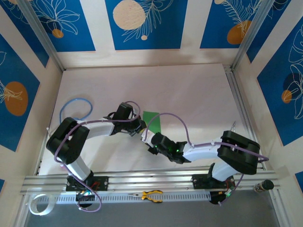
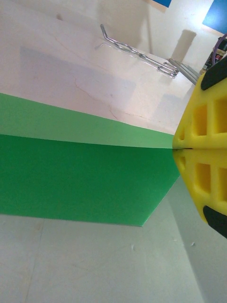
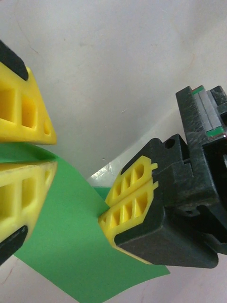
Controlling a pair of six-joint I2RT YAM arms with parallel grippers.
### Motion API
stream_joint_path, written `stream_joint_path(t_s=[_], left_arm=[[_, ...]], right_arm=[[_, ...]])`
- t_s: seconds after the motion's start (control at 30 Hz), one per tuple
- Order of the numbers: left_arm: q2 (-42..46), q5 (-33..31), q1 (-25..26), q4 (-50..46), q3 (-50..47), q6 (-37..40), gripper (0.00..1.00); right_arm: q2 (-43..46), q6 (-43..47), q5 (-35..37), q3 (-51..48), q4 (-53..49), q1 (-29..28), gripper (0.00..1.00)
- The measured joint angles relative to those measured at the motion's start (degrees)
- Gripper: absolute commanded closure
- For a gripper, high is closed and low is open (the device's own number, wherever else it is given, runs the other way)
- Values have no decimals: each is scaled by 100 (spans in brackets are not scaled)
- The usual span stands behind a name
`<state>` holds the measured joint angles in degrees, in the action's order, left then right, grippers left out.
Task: Fold a paper plane with a square sheet of paper (pick it up from the middle)
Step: Third fold the triangle at the center of the table.
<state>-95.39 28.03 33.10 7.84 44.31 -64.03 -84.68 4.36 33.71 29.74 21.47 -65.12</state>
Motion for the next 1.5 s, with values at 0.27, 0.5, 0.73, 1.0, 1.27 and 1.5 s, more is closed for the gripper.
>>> stream_joint_path(t_s=[0.27, 0.5, 0.73, 1.0, 1.27, 1.5], left_arm=[[0, -2, 0, -2, 0, 0, 98], [0, -4, 0, -4, 0, 0, 94], [79, -133, 0, -238, 2, 96, 73], [815, -688, -157, -1307, 293, 782, 53], [1010, -758, -509, -1853, 820, 1491, 62], [61, -50, -522, -1867, 1694, 1829, 74]], right_arm=[[52, -28, -2, -28, -7, 31, 88], [52, -98, -33, -28, -13, 66, 95], [136, -448, -262, -15, -310, 264, 97], [450, -1130, -2356, 157, -901, 1182, 100], [442, -1652, -4061, 389, -1047, 1757, 100], [192, -1840, -4478, 435, -1023, 1768, 100]])
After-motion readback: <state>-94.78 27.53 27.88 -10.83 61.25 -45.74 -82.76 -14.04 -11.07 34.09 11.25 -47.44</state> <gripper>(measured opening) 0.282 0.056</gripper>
